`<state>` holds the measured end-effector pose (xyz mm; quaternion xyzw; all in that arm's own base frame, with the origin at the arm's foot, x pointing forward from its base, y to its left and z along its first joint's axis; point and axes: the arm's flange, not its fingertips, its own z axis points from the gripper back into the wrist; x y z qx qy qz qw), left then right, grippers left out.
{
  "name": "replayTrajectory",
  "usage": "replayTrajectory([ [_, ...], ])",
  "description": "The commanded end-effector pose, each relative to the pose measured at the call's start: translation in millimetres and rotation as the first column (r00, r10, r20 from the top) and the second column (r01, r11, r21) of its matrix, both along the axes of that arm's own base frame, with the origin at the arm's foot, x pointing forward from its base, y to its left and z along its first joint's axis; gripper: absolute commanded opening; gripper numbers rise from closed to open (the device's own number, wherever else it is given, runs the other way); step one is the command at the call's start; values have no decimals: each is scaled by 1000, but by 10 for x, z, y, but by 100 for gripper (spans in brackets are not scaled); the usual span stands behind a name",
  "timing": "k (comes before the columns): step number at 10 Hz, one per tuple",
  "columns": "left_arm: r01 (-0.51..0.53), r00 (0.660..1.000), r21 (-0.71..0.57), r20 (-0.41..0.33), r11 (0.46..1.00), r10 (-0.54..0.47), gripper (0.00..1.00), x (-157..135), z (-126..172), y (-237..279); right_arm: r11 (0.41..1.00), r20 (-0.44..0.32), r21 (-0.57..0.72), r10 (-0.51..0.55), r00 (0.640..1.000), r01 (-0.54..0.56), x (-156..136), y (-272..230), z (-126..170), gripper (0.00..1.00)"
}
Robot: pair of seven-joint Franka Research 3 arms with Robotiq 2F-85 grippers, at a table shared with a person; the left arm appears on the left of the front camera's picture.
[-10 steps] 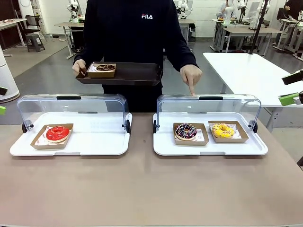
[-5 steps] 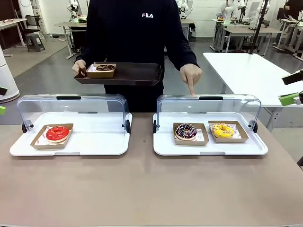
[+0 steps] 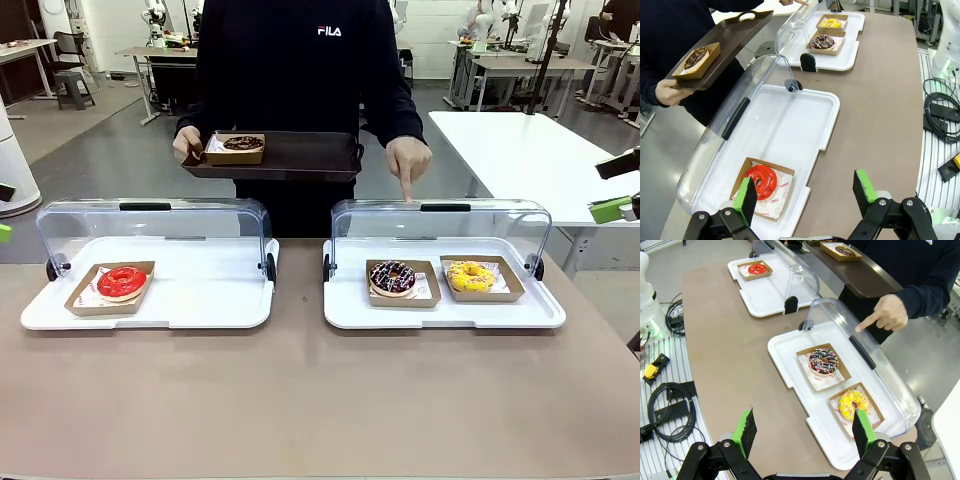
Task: Provide the desired donut to the person.
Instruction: Pick up and lift the Paper togo box containing the Donut pointed at by the person.
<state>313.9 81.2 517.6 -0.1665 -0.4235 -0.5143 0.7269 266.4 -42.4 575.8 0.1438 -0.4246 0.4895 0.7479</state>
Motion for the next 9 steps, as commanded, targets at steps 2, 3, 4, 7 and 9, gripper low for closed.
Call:
replayTrajectory([
  [2,-1,1000,-9,4,1000,1,100,-8,8,19,979,-63,-126,152,986,-159,319,355,167,100],
  [3,-1,1000,-9,4,1000,1,100,-8,8,19,958,-128,-204,180,975,-203,567,683,134,100],
  [4,-1,1000,-9,4,1000,1,100,-8,8,19,925,-219,-285,193,956,-252,829,969,-94,100],
  [7,-1,1000,-9,4,1000,1,100,-8,8,19,864,-233,-425,183,955,-269,1425,1371,-1141,100],
  [9,-1,1000,-9,4,1000,1,100,-8,8,19,813,-240,-464,266,933,-352,1421,1433,-1582,100],
])
